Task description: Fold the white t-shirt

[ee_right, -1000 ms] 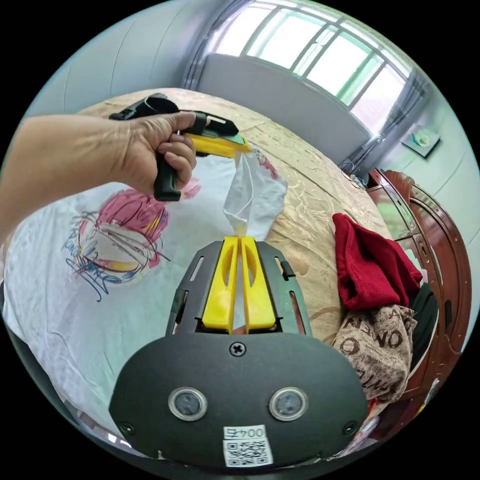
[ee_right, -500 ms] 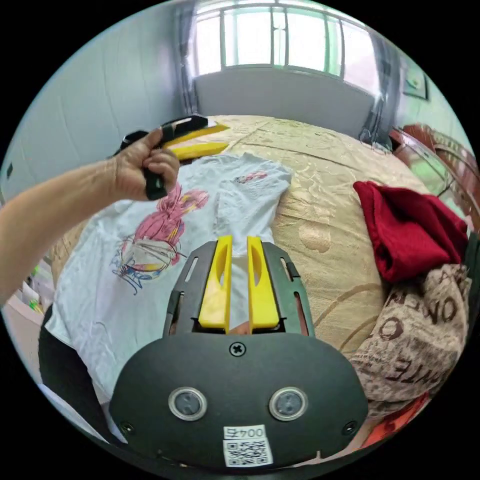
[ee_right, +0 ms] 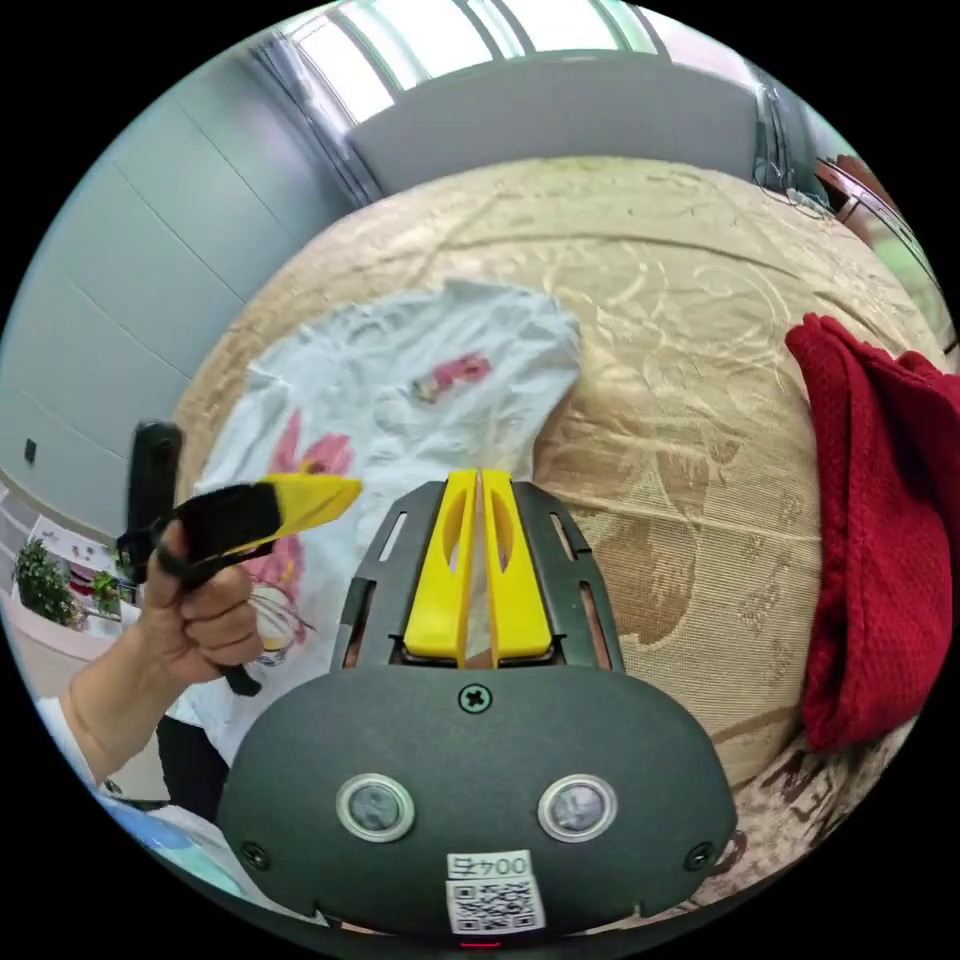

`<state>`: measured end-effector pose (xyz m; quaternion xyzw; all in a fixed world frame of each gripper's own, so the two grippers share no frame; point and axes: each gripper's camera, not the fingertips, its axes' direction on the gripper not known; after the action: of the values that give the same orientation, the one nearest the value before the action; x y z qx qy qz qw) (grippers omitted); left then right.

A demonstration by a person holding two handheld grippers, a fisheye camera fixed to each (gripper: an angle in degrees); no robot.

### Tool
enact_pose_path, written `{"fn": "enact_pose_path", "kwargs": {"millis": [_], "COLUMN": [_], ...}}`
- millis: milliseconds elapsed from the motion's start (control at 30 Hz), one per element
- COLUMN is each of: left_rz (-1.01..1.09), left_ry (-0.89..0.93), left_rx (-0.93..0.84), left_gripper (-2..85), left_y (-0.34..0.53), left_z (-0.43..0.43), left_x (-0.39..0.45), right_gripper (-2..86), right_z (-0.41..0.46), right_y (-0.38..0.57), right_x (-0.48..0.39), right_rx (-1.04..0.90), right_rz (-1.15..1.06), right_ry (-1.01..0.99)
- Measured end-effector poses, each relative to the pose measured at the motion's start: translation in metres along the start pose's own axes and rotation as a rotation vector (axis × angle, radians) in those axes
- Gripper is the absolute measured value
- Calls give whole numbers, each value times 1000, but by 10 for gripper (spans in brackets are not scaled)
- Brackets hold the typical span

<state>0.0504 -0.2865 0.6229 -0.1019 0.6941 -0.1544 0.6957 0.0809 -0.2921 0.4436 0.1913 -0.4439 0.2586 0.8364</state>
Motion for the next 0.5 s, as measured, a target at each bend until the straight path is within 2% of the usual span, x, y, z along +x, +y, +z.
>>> {"fn": "enact_pose_path", "kwargs": {"millis": [67, 167, 267, 333, 433, 500], "left_rz": [-21, -17, 14, 29, 58, 86], "left_ry": [-33, 9, 8, -52, -145, -245], "left_rx": [-57, 37, 96, 124, 151, 175], "left_gripper": [69, 66, 64, 62, 57, 51], "left_y": [15, 31, 44, 54, 77, 100], "left_z": [2, -27, -66, -92, -137, -167], "left_x": [-8, -8, -3, -2, -3, -2], "right_gripper": [-6, -5, 4, 11, 26, 35], "right_z": [-19, -48, -37, -11, -47, -67], "right_y": [1, 15, 19, 22, 21, 13], "right_x": [15, -2, -20, -22, -10, -12], "right_rx": [68, 187, 125, 12, 124, 202], "right_rz": [75, 5, -81, -130, -67, -78], "right_ry": [-57, -38, -17, 112, 24, 79]}}
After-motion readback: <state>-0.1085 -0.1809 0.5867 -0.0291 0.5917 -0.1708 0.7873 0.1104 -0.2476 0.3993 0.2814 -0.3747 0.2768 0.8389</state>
